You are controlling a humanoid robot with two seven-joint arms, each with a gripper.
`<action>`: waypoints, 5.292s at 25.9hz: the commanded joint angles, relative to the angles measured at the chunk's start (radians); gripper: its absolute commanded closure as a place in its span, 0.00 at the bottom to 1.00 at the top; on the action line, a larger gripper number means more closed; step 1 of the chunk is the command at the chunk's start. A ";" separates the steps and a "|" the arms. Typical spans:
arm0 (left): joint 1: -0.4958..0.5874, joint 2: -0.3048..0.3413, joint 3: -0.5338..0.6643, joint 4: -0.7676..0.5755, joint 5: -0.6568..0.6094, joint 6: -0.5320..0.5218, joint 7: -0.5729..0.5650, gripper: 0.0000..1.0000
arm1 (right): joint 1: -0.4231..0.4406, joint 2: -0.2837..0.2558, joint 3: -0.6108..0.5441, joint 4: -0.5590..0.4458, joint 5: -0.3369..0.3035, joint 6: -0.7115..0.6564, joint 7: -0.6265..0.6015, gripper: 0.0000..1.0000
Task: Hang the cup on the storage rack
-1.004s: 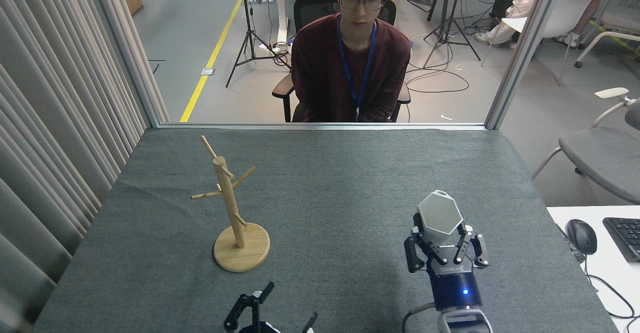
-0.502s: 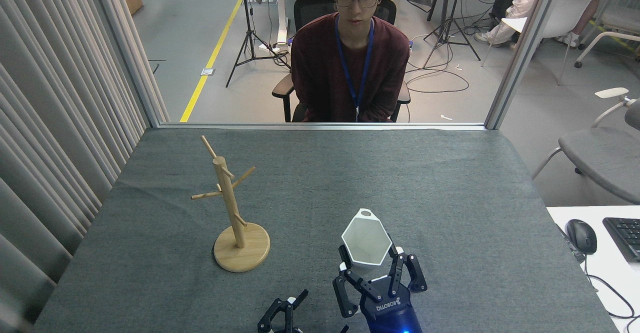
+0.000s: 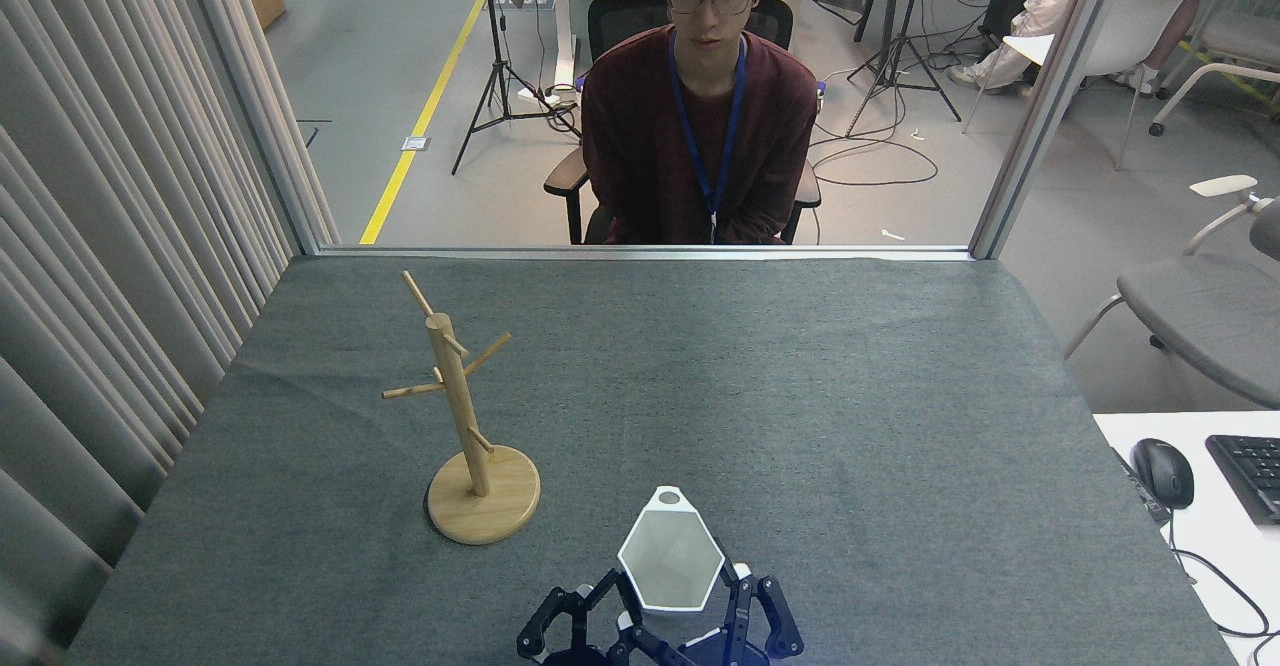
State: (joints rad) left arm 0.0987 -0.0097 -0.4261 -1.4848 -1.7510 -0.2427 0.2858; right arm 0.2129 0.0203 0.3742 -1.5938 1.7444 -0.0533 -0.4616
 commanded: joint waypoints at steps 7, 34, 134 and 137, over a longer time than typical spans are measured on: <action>-0.013 -0.001 0.006 -0.006 0.004 -0.003 0.001 0.00 | 0.023 -0.003 0.051 0.005 0.006 0.029 -0.003 0.25; -0.017 0.019 0.007 -0.043 0.008 -0.012 -0.019 0.57 | 0.033 -0.006 0.065 -0.113 -0.008 0.003 -0.069 0.02; 0.095 -0.041 0.474 -0.227 0.185 0.143 -0.192 0.00 | -0.061 -0.273 -0.399 0.138 -0.362 0.006 0.112 0.02; 0.095 -0.039 0.474 -0.227 0.183 0.140 -0.192 0.00 | -0.061 -0.273 -0.399 0.138 -0.362 0.007 0.112 0.02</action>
State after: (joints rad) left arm 0.1946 -0.0488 0.0481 -1.7124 -1.5664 -0.0995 0.0937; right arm 0.1517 -0.2528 -0.0249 -1.4557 1.3808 -0.0482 -0.3491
